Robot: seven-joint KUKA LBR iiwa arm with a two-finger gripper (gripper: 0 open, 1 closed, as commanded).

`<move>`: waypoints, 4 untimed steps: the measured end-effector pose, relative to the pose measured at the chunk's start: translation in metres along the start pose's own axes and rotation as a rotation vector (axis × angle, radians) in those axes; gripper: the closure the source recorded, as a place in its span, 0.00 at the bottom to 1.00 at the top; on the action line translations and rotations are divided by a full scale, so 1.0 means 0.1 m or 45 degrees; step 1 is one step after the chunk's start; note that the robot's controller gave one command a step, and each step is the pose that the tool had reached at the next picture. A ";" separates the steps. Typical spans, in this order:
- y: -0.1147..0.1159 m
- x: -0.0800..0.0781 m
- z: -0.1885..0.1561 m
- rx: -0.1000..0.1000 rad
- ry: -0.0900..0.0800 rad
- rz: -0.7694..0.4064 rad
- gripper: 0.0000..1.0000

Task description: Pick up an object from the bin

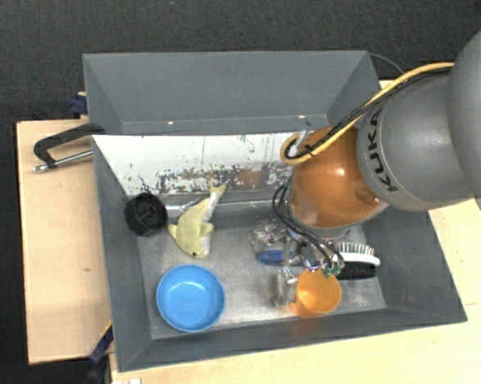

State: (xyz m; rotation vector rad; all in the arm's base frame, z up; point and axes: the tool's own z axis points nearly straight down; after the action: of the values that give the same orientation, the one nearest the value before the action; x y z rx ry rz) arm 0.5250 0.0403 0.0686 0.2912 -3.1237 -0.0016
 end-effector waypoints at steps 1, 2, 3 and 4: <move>0.01 -0.05 -0.24 0.000 -0.015 0.134 0.00; 0.01 -0.05 -0.23 -0.001 -0.015 0.134 1.00; 0.00 -0.05 -0.23 0.000 -0.013 0.135 0.00; 0.01 -0.05 -0.23 0.000 -0.013 0.135 1.00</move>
Offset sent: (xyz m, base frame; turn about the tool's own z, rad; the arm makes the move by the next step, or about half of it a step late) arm 0.0036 0.0005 0.0221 0.1050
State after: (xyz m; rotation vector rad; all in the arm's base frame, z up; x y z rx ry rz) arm 0.5299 0.0417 0.0916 0.1260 -3.1448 -0.0032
